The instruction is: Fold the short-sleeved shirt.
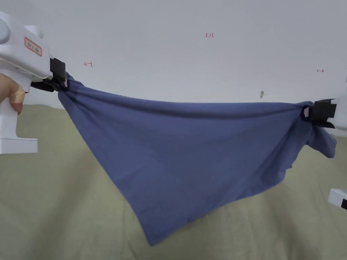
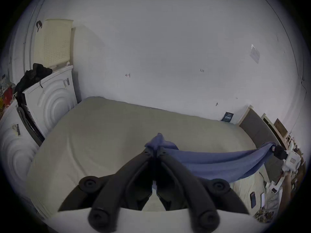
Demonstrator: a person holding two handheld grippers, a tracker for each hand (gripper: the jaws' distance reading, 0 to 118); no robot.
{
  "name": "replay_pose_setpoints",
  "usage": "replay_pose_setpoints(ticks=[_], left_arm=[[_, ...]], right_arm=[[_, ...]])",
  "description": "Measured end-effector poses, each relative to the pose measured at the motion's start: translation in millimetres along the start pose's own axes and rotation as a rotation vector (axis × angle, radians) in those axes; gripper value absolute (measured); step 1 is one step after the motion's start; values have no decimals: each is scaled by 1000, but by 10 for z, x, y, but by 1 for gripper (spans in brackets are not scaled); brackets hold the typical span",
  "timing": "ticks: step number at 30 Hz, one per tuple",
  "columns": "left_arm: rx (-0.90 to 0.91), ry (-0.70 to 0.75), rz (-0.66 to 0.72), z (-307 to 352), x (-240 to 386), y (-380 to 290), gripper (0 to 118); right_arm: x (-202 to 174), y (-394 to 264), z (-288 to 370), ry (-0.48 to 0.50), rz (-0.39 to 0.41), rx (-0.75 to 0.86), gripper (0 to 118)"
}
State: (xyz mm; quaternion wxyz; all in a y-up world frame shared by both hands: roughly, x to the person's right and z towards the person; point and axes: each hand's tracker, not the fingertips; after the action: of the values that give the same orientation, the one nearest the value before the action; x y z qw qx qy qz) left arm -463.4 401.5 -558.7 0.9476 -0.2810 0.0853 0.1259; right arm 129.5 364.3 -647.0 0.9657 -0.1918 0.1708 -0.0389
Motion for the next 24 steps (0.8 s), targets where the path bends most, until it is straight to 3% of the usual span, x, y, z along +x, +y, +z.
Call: replay_pose_setpoints(ticks=[8, 14, 24], left_arm=[[2, 24, 5, -212, 33, 44, 3], [-44, 35, -71, -220, 220, -463, 3], [-220, -31, -6, -182, 9, -1747, 3]], right_arm=[[-48, 76, -346, -62, 23, -39, 5], [80, -247, -372, -79, -3, -88, 5], [349, -1290, 115, -110, -8, -241, 5]])
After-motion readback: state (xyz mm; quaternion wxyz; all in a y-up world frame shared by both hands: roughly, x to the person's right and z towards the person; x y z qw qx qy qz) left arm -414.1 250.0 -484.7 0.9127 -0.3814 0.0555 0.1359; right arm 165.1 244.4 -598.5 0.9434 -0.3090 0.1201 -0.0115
